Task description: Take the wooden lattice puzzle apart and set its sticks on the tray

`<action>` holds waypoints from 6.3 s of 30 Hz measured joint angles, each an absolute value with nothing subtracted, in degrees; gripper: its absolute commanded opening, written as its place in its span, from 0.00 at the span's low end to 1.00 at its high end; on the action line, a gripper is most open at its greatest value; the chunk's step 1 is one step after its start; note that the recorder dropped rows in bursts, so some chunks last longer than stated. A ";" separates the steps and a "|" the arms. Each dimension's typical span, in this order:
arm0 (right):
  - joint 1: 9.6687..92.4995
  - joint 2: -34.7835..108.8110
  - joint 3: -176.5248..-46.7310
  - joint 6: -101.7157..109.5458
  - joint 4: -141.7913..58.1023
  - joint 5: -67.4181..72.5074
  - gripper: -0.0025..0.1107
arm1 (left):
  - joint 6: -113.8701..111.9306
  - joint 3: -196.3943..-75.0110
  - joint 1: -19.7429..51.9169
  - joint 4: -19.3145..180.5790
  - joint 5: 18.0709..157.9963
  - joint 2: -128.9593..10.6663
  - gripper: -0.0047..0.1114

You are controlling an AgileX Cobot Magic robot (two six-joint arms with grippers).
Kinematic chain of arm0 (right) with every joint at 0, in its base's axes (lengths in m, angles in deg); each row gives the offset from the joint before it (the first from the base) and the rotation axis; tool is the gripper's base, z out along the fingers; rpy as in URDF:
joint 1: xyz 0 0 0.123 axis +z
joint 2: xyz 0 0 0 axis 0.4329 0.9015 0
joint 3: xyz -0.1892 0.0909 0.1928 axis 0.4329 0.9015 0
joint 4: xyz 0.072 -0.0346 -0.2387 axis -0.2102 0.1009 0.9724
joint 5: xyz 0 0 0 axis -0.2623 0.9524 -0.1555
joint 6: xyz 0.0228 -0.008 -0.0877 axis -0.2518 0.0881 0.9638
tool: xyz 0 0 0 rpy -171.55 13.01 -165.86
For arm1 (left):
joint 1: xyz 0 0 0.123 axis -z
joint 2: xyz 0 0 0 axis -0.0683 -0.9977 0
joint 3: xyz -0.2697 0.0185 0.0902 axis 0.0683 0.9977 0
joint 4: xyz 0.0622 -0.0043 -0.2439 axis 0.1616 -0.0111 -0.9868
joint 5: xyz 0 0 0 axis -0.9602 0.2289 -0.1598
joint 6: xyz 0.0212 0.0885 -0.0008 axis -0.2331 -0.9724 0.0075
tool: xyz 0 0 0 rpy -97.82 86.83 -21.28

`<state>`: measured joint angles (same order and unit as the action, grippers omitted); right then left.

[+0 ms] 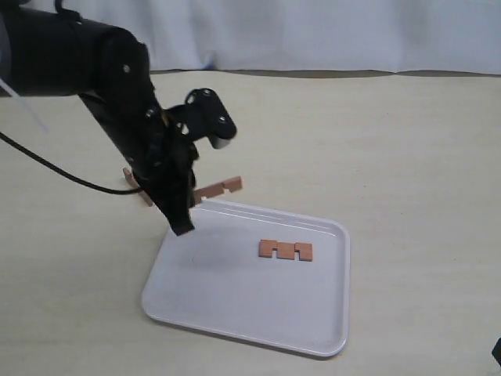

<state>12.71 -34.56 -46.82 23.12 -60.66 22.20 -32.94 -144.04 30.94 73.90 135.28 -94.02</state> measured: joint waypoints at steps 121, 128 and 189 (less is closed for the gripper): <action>12.71 -34.56 -46.82 23.12 -60.66 22.20 0.06 | -13.53 -147.40 15.31 83.35 130.92 -106.61 0.68; 12.71 -34.56 -46.82 23.12 -60.66 22.20 0.06 | -15.07 -147.40 15.31 83.35 130.02 -107.91 0.68; 12.71 -34.56 -46.82 23.12 -60.66 22.20 0.06 | -23.54 -152.15 15.31 78.51 137.54 -109.76 0.04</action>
